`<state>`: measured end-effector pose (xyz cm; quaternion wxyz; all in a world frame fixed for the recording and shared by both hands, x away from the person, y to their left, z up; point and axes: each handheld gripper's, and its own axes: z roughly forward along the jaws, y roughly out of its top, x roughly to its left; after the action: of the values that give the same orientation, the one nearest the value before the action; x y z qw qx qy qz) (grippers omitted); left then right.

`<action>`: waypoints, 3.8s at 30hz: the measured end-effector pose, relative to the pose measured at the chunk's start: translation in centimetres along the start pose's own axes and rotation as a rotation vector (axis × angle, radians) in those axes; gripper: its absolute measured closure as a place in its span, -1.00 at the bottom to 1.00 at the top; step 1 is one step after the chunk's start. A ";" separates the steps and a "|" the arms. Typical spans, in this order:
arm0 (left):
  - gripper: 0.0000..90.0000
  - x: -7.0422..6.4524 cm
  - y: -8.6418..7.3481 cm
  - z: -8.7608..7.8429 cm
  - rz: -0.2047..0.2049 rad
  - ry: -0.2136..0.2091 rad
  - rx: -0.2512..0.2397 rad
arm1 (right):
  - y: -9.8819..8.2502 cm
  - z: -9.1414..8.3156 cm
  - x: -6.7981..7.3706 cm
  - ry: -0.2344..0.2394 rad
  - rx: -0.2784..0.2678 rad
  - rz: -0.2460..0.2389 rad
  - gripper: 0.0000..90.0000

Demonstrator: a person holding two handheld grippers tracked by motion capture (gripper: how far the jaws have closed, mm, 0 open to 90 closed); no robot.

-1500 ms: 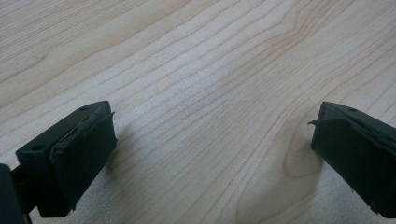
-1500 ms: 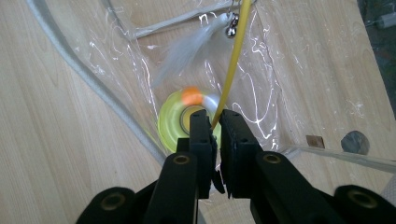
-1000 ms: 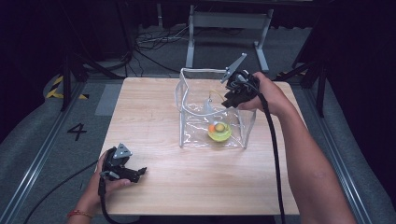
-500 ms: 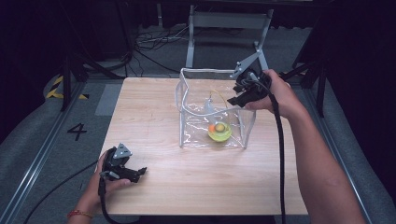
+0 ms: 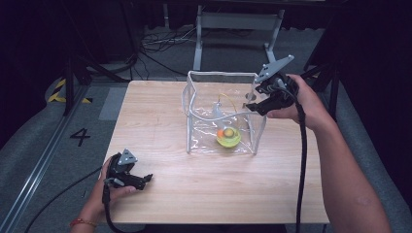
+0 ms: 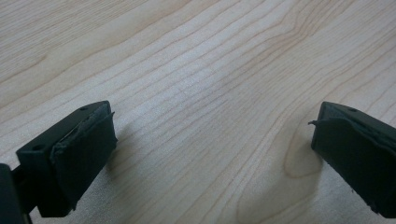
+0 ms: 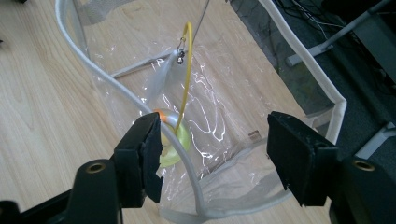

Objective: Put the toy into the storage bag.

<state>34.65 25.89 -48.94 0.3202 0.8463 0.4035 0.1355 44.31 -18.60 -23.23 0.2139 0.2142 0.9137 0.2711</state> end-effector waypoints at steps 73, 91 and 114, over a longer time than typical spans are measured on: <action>-1.00 0.0 0.0 0.0 -0.002 0.007 0.000 | -28.0 4.3 5.8 -0.156 -0.052 0.239 -0.54; -1.00 -0.1 0.0 0.0 -0.009 0.012 -0.003 | -34.6 5.5 5.7 -0.139 -0.109 0.501 -0.55; -1.00 -0.3 0.0 0.1 -0.028 0.030 -0.004 | -34.7 5.6 5.6 -0.144 -0.092 0.574 -0.63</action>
<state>34.52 25.62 -48.96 0.3178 0.8379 0.4197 0.1443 33.00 -39.85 -49.39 0.2023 0.4724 0.7851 0.3457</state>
